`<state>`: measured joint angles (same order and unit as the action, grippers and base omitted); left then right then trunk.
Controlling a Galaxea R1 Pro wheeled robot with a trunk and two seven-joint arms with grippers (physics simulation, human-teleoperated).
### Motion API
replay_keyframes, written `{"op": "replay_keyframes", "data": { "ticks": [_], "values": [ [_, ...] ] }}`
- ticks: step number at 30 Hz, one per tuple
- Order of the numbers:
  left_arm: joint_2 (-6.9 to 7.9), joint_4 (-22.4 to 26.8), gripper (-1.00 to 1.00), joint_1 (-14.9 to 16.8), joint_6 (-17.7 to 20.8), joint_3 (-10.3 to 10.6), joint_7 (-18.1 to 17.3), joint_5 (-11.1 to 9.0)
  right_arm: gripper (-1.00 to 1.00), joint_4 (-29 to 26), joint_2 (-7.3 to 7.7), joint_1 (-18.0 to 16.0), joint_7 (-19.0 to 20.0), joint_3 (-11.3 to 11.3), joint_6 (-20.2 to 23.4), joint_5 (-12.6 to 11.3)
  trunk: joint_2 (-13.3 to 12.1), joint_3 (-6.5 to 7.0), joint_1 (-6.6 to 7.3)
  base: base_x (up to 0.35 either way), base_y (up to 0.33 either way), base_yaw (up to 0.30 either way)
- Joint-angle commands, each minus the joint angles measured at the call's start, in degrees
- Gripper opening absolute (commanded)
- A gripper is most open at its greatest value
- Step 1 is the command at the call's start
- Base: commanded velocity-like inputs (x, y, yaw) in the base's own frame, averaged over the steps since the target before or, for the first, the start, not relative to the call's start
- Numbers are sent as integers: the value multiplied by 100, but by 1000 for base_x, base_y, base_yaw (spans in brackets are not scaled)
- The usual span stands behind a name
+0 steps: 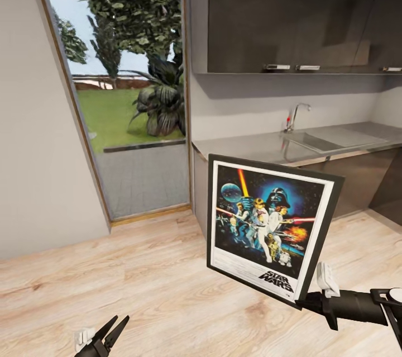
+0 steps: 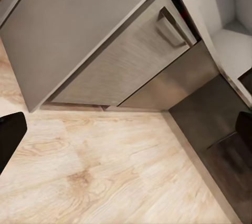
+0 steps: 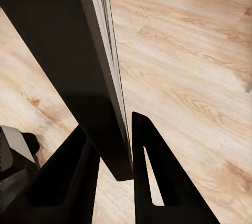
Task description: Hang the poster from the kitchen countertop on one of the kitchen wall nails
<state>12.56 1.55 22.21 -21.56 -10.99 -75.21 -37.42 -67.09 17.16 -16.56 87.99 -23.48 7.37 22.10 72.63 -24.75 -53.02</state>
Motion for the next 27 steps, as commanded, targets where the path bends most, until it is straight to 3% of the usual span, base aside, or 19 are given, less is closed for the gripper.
{"op": "replay_keyframes", "data": {
  "ticks": [1,27],
  "values": [
    [0,-5,100,6,-33,-43,-13,39,-100,-6,-2,-5,34,-11,72,23,-38,12,23,0,0,0],
    [0,-5,100,4,-24,-43,-11,41,-100,-4,-10,-5,14,-7,60,27,-1080,479,594,0,0,0]
  ]
}}
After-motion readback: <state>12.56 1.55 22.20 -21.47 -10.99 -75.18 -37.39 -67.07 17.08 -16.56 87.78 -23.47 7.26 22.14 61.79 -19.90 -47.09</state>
